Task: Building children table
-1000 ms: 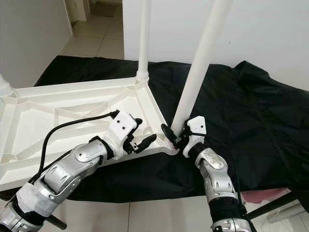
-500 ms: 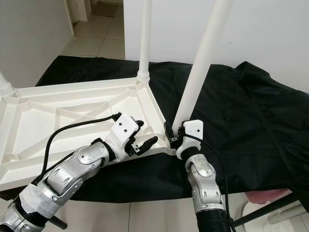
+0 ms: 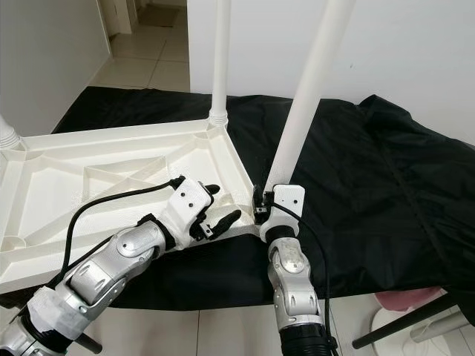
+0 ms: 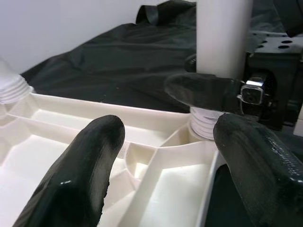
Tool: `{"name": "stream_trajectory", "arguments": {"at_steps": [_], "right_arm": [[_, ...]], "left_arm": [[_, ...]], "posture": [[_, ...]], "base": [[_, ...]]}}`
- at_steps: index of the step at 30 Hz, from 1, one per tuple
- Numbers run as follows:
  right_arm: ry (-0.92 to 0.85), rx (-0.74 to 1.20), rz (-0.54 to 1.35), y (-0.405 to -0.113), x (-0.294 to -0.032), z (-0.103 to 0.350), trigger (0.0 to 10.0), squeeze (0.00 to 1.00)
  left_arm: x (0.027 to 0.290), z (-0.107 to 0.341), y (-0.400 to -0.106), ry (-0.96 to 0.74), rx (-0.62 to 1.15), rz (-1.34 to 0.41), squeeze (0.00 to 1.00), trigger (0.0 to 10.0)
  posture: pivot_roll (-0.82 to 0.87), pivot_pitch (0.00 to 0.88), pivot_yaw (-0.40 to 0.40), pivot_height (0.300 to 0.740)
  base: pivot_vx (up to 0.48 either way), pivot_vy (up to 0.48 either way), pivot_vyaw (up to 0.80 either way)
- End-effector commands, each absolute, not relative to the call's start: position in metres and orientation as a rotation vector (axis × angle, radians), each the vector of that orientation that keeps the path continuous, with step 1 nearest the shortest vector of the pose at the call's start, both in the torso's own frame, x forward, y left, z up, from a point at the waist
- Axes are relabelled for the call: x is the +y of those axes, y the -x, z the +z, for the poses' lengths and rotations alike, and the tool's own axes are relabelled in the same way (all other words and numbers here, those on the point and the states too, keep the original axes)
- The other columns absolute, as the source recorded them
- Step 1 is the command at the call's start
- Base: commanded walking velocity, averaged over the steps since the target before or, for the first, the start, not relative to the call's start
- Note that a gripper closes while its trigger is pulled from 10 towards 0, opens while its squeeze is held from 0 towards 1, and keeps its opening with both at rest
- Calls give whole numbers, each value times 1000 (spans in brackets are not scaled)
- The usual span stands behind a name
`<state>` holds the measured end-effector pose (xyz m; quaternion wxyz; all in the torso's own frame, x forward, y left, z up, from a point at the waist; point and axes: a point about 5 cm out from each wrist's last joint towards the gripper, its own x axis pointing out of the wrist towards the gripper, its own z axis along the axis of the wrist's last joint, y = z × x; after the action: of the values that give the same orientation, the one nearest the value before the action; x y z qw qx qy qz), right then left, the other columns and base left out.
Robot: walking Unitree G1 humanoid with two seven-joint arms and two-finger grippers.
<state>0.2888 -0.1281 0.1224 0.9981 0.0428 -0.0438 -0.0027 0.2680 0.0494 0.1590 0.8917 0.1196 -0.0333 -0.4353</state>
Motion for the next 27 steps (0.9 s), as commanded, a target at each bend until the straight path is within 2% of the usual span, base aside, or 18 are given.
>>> {"name": "stream_trajectory", "arguments": {"at_steps": [1, 7, 13, 14, 23, 27], "right_arm": [[-125, -15, -37, -284, -125, 108, 10000, 0], [-99, -21, -58, -285, -126, 109, 10000, 0], [-160, 0, 5, -284, -120, 107, 10000, 0], [-174, -5, 15, -283, -120, 107, 10000, 1000], [-164, -38, 21, -284, -124, 111, 10000, 1000], [-138, -49, 25, -286, -138, 115, 10000, 1000]], "left_arm": [[49, 154, -264, -269, -46, -1030, 0, 10000], [49, 155, -265, -265, -70, -1040, 0, 10000], [48, 154, -265, -268, -70, -1040, 0, 10000], [48, 154, -265, -277, -77, -1030, 0, 10000], [49, 150, -263, -247, -42, -993, 0, 10000], [49, 151, -265, -251, -58, -969, 0, 10000]], "posture": [[-16, 0, -54, 740], [-22, 0, -49, 740], [-14, 0, -55, 740], [-2, 0, -59, 740], [-3, 0, -67, 740], [-6, 0, -72, 740]], "base": [[0, 0, 0], [0, 0, 0], [0, 0, 0], [0, 0, 0], [0, 0, 0], [0, 0, 0]]}}
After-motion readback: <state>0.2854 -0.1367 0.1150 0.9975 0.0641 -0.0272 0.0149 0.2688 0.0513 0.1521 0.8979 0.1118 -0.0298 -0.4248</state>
